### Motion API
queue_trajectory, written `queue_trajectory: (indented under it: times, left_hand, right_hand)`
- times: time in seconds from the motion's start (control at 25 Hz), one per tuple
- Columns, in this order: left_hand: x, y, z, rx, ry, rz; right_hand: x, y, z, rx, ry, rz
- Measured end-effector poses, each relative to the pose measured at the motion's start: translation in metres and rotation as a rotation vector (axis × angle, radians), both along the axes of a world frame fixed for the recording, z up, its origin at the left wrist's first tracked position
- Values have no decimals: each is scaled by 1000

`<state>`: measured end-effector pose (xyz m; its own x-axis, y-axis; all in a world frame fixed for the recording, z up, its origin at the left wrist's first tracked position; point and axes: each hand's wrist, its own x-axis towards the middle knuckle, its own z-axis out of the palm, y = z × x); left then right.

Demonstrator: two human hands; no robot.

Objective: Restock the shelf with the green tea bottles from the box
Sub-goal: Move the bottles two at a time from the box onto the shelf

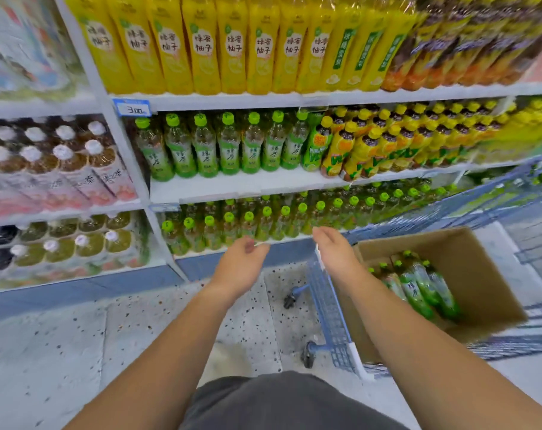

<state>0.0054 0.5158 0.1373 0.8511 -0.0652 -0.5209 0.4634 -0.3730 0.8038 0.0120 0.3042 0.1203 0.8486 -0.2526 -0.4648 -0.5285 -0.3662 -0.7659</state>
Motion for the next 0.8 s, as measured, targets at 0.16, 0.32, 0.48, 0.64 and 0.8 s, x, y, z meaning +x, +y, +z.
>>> queue_trajectory:
  times: [0.16, 0.32, 0.48, 0.64, 0.8]
  left_hand:
    - [-49, -57, 13, -15, -9, 2]
    - [-87, -116, 24, -58, -19, 68]
    - [-115, -169, 26, -69, -22, 67]
    - [-120, -214, 11, -68, -12, 25]
    - [-105, -270, -20, -79, 58, -82]
  right_hand:
    - [-59, -45, 6, 4, -24, -5]
    - [-102, -106, 13, 32, -22, 20]
    - [-133, -162, 21, 42, -1, 45]
    - [-142, -202, 19, 57, 36, 15]
    - [-138, -244, -2, 16, 79, -46]
